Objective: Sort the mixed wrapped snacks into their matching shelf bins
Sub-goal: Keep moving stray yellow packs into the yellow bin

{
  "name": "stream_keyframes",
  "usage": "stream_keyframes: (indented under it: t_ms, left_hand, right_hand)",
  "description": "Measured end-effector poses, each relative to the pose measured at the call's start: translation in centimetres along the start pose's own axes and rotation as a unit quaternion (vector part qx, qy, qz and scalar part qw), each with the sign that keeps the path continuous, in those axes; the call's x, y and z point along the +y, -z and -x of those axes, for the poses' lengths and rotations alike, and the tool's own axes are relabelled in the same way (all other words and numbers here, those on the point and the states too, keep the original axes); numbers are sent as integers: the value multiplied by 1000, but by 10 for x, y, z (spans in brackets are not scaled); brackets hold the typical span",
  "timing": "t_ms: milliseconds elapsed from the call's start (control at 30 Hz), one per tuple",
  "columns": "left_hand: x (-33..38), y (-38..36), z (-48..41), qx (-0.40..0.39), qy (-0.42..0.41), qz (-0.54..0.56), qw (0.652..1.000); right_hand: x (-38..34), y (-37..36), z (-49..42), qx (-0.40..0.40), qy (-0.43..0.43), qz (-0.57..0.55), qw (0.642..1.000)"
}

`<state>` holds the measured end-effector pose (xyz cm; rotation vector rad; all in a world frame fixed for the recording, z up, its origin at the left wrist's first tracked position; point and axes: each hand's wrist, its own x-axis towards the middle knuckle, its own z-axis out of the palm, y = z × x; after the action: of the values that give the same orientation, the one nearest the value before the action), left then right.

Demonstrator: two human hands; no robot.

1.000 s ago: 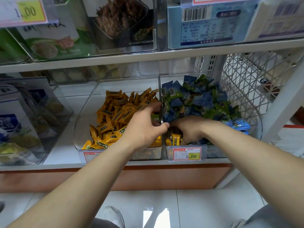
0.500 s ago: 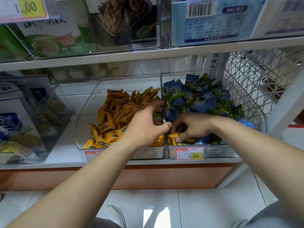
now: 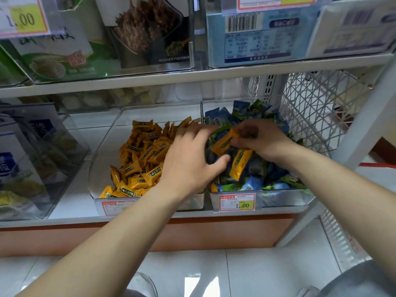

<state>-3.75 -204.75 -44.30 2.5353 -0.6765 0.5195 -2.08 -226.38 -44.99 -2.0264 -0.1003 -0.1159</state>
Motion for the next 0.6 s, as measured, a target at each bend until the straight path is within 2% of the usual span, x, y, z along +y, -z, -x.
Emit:
stream_keyframes:
  t_ms: [100,267,467,600]
  left_hand:
    - [19,-15,-3,-33,1,-76,997]
    - [24,-26,-10,-5,-6,-27,1000]
    - [26,-24,-11,33,-22,27,999]
    - [25,-16,-14,60,-12,73,995]
  right_hand:
    - [-6,-4,4,41,-29,-110,993]
    - [-11,-8,12,40,-75,-223,971]
    - [-16,-1,18,11,-97,-257,961]
    - [-22,-3,16,-1,-82,-283,956]
